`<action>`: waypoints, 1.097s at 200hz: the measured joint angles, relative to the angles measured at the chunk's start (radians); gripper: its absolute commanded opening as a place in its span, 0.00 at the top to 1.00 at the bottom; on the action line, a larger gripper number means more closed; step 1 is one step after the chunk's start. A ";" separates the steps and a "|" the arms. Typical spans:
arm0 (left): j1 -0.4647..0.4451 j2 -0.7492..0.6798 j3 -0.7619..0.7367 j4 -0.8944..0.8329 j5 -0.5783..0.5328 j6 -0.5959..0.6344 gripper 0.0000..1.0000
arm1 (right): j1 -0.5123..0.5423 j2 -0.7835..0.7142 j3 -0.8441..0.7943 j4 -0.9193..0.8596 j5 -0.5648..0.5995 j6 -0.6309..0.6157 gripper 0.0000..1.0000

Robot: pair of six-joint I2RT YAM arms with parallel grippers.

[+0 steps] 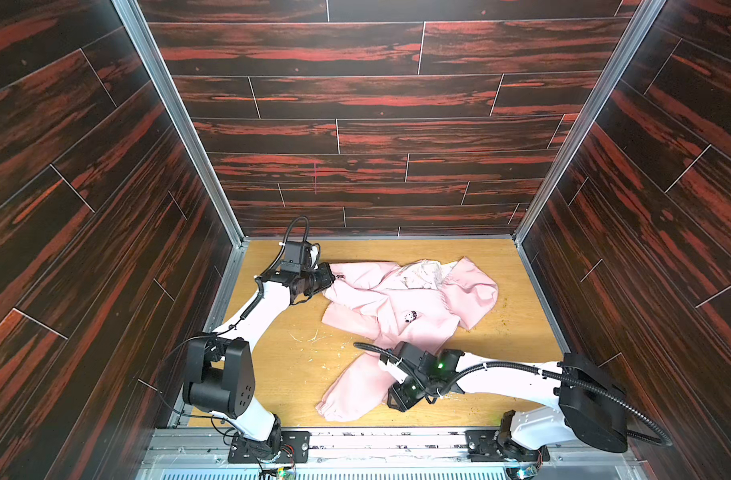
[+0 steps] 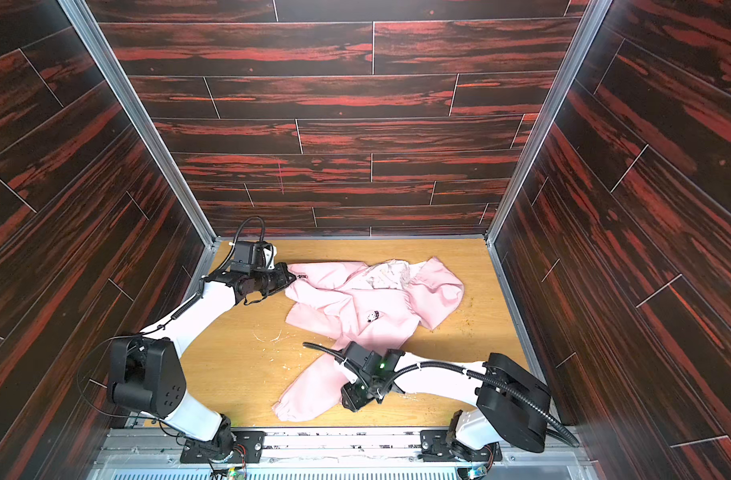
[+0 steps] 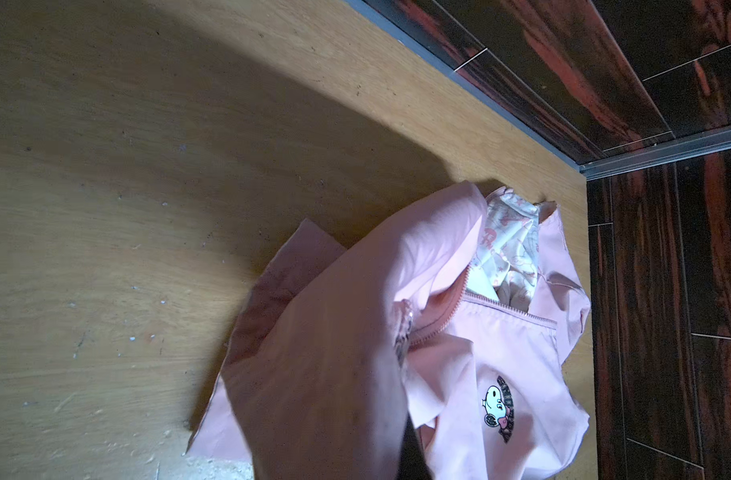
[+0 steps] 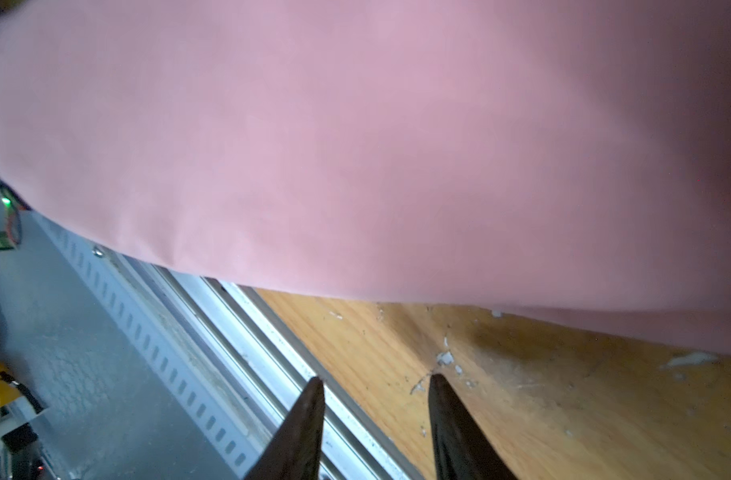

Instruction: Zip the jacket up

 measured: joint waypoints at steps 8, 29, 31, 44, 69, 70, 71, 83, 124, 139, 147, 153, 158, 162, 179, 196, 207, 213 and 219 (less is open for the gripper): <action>0.000 0.000 0.000 -0.005 0.001 0.000 1.00 | 0.000 0.013 0.000 0.005 0.001 0.000 0.56; 0.000 -0.006 0.000 -0.025 0.006 0.003 1.00 | -0.002 0.090 0.018 0.042 0.005 -0.003 0.57; 0.000 -0.008 0.000 -0.027 0.006 0.004 1.00 | -0.002 0.101 0.021 0.048 0.006 -0.004 0.57; 0.000 -0.019 0.000 -0.043 0.008 0.008 1.00 | -0.003 0.150 0.060 0.074 0.008 -0.008 0.57; 0.000 -0.048 0.001 -0.076 0.008 0.014 1.00 | -0.008 0.253 0.154 0.137 0.010 -0.021 0.57; 0.000 -0.048 0.001 -0.077 0.008 0.014 1.00 | -0.008 0.255 0.156 0.139 0.011 -0.022 0.57; 0.000 -0.051 0.001 -0.079 0.008 0.015 1.00 | -0.009 0.261 0.162 0.142 0.013 -0.023 0.57; 0.000 -0.064 0.006 -0.093 0.008 0.016 1.00 | -0.018 0.305 0.208 0.161 0.018 -0.030 0.58; 0.000 -0.101 0.021 -0.133 -0.004 0.028 1.00 | -0.115 0.472 0.428 0.163 0.124 -0.018 0.62; 0.000 -0.111 0.021 -0.143 -0.012 0.030 1.00 | -0.160 0.526 0.520 0.150 0.148 -0.002 0.65; 0.000 -0.115 0.021 -0.148 -0.016 0.030 1.00 | -0.179 0.544 0.561 0.145 0.155 -0.002 0.66; 0.000 -0.118 0.021 -0.151 -0.019 0.030 1.00 | -0.190 0.546 0.577 0.151 0.156 -0.001 0.66; 0.000 -0.120 0.020 -0.152 -0.020 0.030 1.00 | -0.196 0.544 0.581 0.161 0.155 -0.003 0.65; 0.000 -0.123 0.017 -0.152 -0.022 0.029 1.00 | -0.199 0.537 0.578 0.175 0.154 -0.005 0.64; 0.000 -0.140 -0.011 -0.150 -0.027 0.026 1.00 | -0.198 0.478 0.525 0.215 0.146 -0.014 0.61; 0.000 -0.159 -0.061 -0.142 -0.031 0.019 1.00 | -0.195 0.377 0.467 0.188 0.165 -0.020 0.60; 0.000 -0.169 -0.099 -0.135 -0.030 0.014 1.00 | -0.200 0.315 0.473 0.145 0.195 -0.019 0.60; 0.000 -0.172 -0.122 -0.131 -0.030 0.010 1.00 | -0.209 0.285 0.493 0.115 0.216 -0.019 0.60; 0.000 -0.175 -0.143 -0.126 -0.031 0.009 1.00 | -0.222 0.263 0.525 0.084 0.236 -0.019 0.60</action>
